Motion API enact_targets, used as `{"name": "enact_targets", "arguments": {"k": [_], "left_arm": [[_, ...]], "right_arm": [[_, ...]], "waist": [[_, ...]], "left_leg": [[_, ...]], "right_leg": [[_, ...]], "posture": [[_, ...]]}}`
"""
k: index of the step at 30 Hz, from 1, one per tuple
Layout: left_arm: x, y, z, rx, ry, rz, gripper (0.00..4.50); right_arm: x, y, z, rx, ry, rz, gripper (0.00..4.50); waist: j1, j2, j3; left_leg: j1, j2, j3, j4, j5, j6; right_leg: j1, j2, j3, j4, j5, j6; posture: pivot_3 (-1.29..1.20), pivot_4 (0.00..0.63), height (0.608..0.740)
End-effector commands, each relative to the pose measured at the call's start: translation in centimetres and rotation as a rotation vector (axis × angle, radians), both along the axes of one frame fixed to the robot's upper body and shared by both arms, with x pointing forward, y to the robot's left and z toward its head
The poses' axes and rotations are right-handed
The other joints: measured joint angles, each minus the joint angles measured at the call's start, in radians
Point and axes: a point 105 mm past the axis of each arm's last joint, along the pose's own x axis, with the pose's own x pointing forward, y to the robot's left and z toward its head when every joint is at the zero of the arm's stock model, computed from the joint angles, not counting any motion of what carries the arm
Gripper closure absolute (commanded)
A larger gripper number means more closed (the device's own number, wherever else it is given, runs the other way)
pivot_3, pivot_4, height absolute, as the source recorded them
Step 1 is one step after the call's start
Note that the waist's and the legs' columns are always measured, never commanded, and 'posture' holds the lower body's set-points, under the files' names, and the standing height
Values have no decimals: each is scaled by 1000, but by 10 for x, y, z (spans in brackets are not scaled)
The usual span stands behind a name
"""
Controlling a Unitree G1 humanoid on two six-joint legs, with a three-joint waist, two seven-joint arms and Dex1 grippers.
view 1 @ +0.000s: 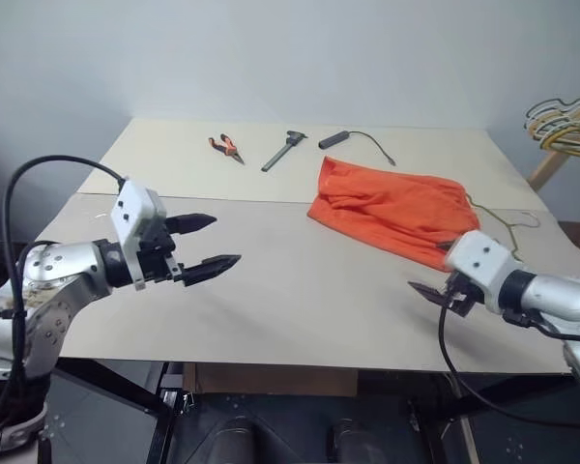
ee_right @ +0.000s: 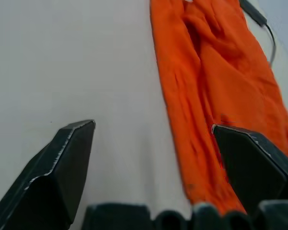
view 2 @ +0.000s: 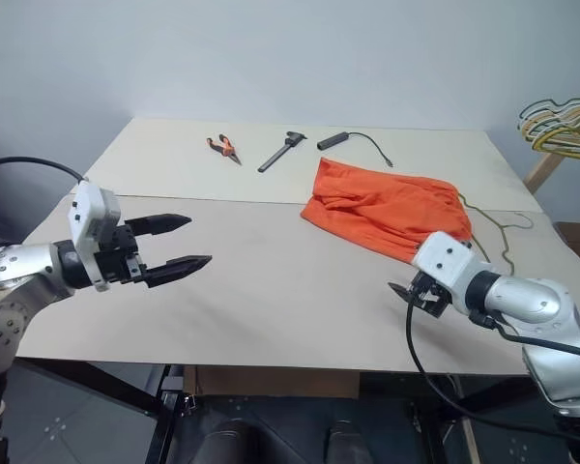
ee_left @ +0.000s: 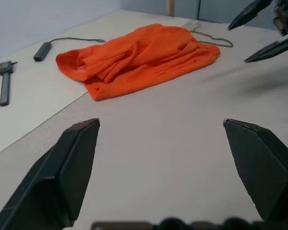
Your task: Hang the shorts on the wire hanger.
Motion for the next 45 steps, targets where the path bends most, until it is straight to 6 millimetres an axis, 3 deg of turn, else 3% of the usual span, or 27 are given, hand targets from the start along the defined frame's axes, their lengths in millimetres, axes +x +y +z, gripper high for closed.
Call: {"name": "enact_targets", "arguments": {"k": [1,7,12,16,26,29,32,36,40,45], "left_arm": [[2,-6,4,5,-33,-41,5],[7,-12,4,-3,-39,-65,5],[7,-12,4,-2,-41,-70,5],[7,-11,3,-1,-43,-68,0],[8,-13,1,-2,-43,-74,0],[10,-17,0,0,-46,-85,0],[12,-20,-2,6,-43,-97,0],[16,-23,-10,58,-36,-127,0],[25,-21,-18,126,-31,-135,0],[34,-17,-29,223,-21,-157,0]], "right_arm": [[25,-11,3,-258,-99,32,0],[68,-30,-19,-463,-108,-16,0],[91,-41,-38,-530,-74,-40,0],[108,-42,-47,-548,-78,-63,896],[124,-39,-46,-536,-113,-71,4321],[124,-26,-32,-503,-184,14,4462],[111,0,-15,-391,-244,167,4462],[65,25,-6,-364,-289,412,4462],[15,33,-14,-335,-247,559,4462],[-26,33,-14,-307,-202,633,4462]], "waist": [[-14,0,0],[-59,0,0],[-68,0,0],[-85,0,0],[-91,0,-1],[-90,0,-1],[-88,0,-1],[-83,0,-1],[-74,0,-1],[-83,0,-1]], "left_leg": [[0,0,0,0,0,0],[0,0,0,0,0,0],[-1,0,0,-1,0,0],[0,-1,0,-1,0,0],[1,-1,-1,-1,1,0],[0,-1,-1,-1,1,0],[0,-1,-1,-1,1,0],[1,-1,-1,-2,1,0],[1,-1,0,-2,1,0],[1,-1,1,-1,1,0]], "right_leg": [[0,0,0,0,0,0],[-1,0,1,0,3,-1],[-1,0,2,0,4,-2],[0,0,2,0,4,-1],[0,0,3,1,5,-1],[0,0,3,0,5,-1],[0,0,3,1,5,-1],[0,0,3,1,5,0],[0,0,2,0,5,0],[0,0,3,1,4,1]], "posture": [[-81,49,740],[-94,46,740],[-87,46,740],[-80,44,740],[-66,39,740],[-64,35,740],[-71,34,740],[-96,39,740],[-126,46,740],[-159,57,740]]}}
